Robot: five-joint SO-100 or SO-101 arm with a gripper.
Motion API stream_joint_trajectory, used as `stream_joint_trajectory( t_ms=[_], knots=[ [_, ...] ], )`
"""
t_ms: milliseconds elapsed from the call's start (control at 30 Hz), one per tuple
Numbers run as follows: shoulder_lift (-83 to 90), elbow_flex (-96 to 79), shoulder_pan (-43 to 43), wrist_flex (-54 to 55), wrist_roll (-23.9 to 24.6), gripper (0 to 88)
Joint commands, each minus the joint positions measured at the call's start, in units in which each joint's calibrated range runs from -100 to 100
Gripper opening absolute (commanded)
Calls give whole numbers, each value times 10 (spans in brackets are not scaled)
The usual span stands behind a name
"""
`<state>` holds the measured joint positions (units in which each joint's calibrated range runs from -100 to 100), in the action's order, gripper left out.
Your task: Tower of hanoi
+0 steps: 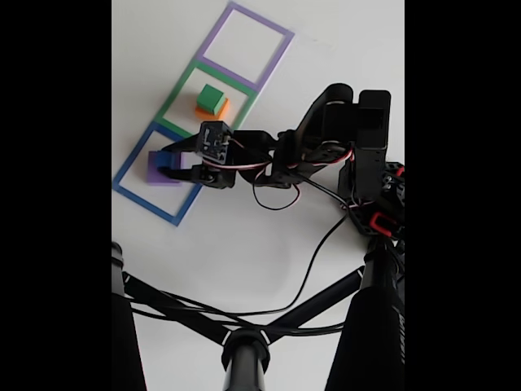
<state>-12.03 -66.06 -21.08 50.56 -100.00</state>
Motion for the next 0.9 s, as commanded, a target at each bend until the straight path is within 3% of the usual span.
stream_joint_trajectory(
  t_ms=[0,367,600,867],
  knots=[
    [-4,26,-2,21,0,40],
    [-24,32,-7,37,0,57],
    [-27,27,-5,44,0,185],
    [-18,28,0,49,0,262]
  ],
)
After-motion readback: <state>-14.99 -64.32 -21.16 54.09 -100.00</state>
